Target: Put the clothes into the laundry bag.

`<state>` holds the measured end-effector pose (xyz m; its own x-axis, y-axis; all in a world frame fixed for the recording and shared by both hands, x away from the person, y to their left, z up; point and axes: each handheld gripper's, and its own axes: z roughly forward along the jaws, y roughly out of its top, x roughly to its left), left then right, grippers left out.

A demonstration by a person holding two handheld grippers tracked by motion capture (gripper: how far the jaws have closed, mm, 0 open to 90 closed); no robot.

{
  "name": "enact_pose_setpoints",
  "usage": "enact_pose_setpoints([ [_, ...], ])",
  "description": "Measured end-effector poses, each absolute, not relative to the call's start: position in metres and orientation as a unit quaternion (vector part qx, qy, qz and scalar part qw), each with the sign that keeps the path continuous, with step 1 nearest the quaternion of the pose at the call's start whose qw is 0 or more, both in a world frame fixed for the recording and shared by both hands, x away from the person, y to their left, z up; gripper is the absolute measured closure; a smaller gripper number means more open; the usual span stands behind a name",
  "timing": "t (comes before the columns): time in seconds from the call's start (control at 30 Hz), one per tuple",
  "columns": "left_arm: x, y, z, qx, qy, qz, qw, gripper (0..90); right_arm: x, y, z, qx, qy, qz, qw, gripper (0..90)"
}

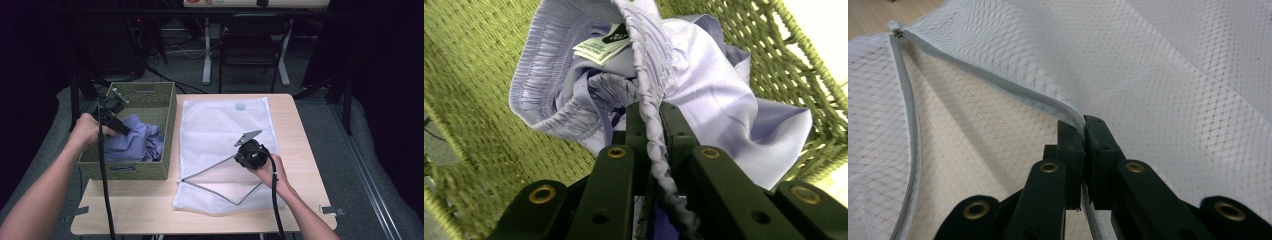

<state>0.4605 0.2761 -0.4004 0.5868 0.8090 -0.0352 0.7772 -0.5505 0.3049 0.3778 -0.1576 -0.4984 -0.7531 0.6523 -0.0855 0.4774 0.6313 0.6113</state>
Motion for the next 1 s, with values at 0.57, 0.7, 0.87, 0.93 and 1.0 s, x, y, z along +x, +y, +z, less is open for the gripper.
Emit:
enact_pose_setpoints([
  [0.57, 0.460, 0.277, -0.360, 0.875, 0.450, 0.085, 0.154, 85.0, 0.378, -0.159, -0.498, 0.319, 0.889, 0.289, 0.153, 86.8],
  [0.7, 0.460, 0.277, -0.353, 0.875, 0.448, 0.092, 0.158, 85.0, 0.378, -0.159, -0.498, 0.319, 0.889, 0.289, 0.154, 86.8],
  [0.87, 0.459, 0.275, -0.343, 0.874, 0.447, 0.098, 0.164, 85.1, 0.378, -0.159, -0.497, 0.321, 0.888, 0.290, 0.154, 87.0],
  [0.93, 0.459, 0.276, -0.337, 0.874, 0.447, 0.102, 0.163, 85.1, 0.378, -0.160, -0.497, 0.322, 0.888, 0.291, 0.154, 86.9],
  [1.0, 0.460, 0.277, -0.330, 0.873, 0.446, 0.106, 0.167, 85.1, 0.378, -0.160, -0.497, 0.323, 0.888, 0.290, 0.153, 87.0],
])
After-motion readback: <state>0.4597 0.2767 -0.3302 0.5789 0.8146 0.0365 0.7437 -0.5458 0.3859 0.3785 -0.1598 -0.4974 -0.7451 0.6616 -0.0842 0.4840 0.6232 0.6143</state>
